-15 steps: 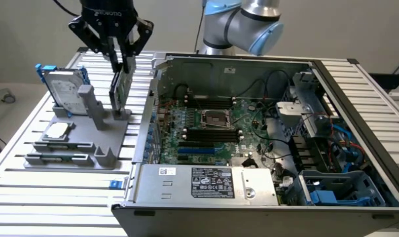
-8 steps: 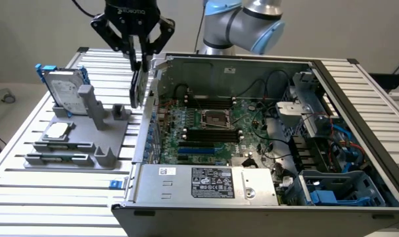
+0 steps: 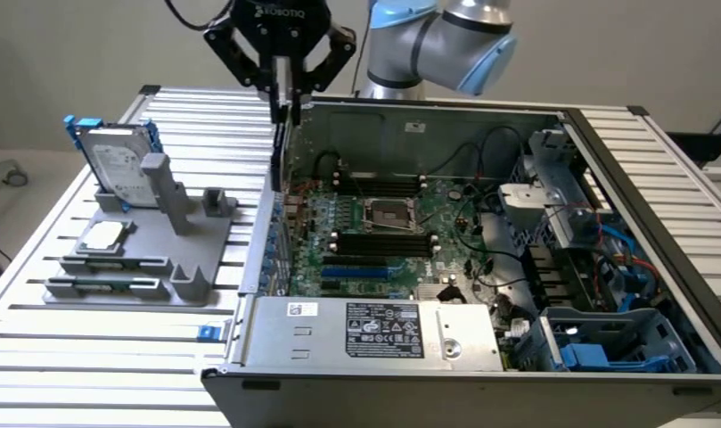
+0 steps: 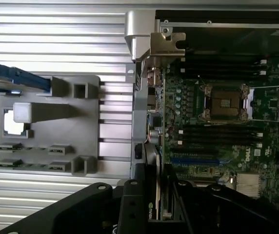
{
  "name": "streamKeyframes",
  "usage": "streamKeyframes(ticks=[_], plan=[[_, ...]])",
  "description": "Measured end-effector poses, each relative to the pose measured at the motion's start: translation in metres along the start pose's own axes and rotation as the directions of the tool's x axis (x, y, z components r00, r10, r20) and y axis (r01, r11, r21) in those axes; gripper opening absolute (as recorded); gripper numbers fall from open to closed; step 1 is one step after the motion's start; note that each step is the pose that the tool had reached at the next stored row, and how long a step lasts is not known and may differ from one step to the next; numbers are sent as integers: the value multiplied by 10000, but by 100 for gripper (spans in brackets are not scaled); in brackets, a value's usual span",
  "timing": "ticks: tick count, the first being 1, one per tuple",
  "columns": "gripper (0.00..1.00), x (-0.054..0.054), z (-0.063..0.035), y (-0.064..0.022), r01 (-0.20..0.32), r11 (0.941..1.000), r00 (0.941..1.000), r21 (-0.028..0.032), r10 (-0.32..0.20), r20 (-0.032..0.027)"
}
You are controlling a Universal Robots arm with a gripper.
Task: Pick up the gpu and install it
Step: 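Pick up the gpu and move the gpu toward the slot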
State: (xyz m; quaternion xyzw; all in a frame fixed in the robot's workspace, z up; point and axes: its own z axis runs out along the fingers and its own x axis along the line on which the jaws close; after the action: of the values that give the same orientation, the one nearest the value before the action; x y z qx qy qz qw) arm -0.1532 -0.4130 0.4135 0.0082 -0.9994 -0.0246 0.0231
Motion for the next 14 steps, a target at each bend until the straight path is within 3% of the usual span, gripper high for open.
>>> streamKeyframes(ticks=[9,14], plan=[[27,-411,-6,-9,-3,10000,10000,0,3,-35],[27,-640,50,-16,-2,10000,10000,13,2,-35]])
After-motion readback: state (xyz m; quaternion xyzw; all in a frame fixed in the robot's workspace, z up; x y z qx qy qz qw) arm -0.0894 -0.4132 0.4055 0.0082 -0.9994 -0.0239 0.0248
